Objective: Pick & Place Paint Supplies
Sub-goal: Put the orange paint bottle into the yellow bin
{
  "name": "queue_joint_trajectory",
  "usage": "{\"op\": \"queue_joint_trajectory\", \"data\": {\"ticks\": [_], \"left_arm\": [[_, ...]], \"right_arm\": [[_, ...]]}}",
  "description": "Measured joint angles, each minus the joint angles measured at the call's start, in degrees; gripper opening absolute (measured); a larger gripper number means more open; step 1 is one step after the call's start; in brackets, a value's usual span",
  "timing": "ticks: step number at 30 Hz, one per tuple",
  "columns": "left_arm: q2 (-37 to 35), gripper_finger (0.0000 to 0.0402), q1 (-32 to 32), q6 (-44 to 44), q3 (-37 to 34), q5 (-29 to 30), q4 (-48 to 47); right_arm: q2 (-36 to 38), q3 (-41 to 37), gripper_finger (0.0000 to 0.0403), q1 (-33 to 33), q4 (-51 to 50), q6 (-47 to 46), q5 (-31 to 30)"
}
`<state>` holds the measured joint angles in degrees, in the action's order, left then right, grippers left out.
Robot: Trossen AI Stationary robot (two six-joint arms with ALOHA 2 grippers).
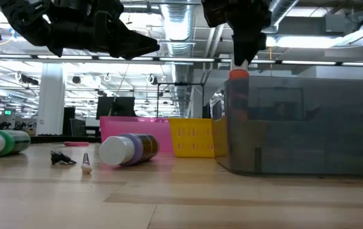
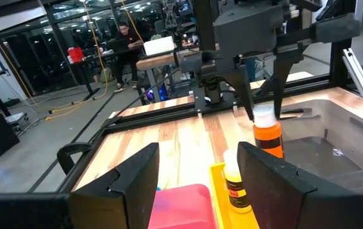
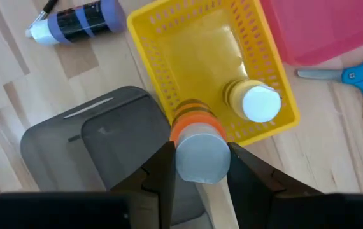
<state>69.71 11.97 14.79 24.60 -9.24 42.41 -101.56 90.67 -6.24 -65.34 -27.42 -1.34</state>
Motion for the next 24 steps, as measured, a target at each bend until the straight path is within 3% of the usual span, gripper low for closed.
{"op": "queue_joint_trajectory", "data": {"ticks": [17, 24], "left_arm": [[0.00, 0.0204, 0.00, 0.02, 0.00, 0.00, 0.01], [0.00, 0.0204, 0.00, 0.01, 0.00, -0.02, 0.02]], "right_arm": [[0.00, -0.14, 0.0108, -0.48, 0.44, -0.95, -0.85], [-0.04, -4.80, 0.0108, -0.42, 3.07, -1.11, -0.13]]}}
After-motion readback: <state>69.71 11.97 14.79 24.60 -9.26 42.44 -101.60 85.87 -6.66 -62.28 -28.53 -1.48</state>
